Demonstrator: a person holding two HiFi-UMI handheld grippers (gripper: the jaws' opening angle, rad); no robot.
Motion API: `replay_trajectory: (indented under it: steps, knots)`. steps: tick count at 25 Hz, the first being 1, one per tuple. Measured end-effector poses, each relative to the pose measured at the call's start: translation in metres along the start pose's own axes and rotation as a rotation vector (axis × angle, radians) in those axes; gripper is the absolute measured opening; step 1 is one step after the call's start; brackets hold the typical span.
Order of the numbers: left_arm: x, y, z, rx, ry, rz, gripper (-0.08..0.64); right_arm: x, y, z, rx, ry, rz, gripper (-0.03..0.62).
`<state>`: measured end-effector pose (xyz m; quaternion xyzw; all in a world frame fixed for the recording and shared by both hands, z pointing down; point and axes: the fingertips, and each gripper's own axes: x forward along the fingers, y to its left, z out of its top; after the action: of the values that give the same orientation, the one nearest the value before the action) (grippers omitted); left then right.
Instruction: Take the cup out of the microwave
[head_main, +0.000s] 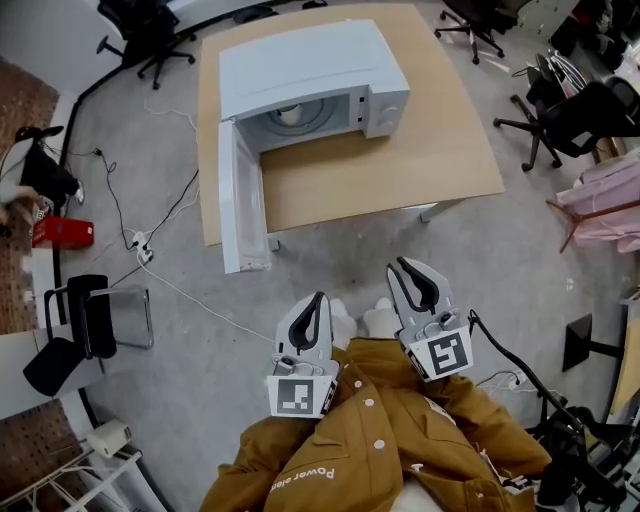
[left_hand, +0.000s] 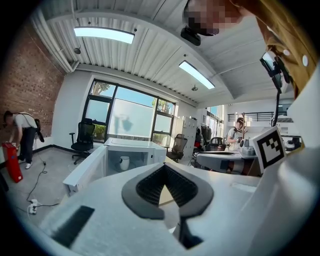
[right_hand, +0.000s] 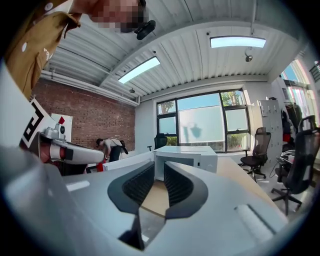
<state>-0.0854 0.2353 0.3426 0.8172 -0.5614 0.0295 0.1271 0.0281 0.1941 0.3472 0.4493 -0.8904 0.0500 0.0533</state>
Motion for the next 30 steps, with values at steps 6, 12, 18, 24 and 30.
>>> replay_trajectory:
  steps: [6,12,18,24,30]
  knots:
    - [0.009,0.02,-0.016,0.017,0.062,-0.019,0.0,0.016,-0.009,-0.009,0.031,0.011,-0.064,0.035]
    - [0.053,0.032,-0.007,-0.002,0.073,0.013,0.0,0.05,-0.046,-0.008,0.026,0.019,-0.056,0.035]
    - [0.111,0.042,0.0,-0.003,0.079,0.065,0.0,0.094,-0.089,-0.009,0.024,0.041,0.004,0.032]
    - [0.171,0.049,0.005,0.001,0.059,0.128,0.0,0.136,-0.129,-0.02,0.017,0.065,0.074,0.006]
    - [0.206,0.083,-0.009,0.002,0.044,0.216,0.0,0.167,-0.152,-0.026,0.041,0.048,0.076,0.006]
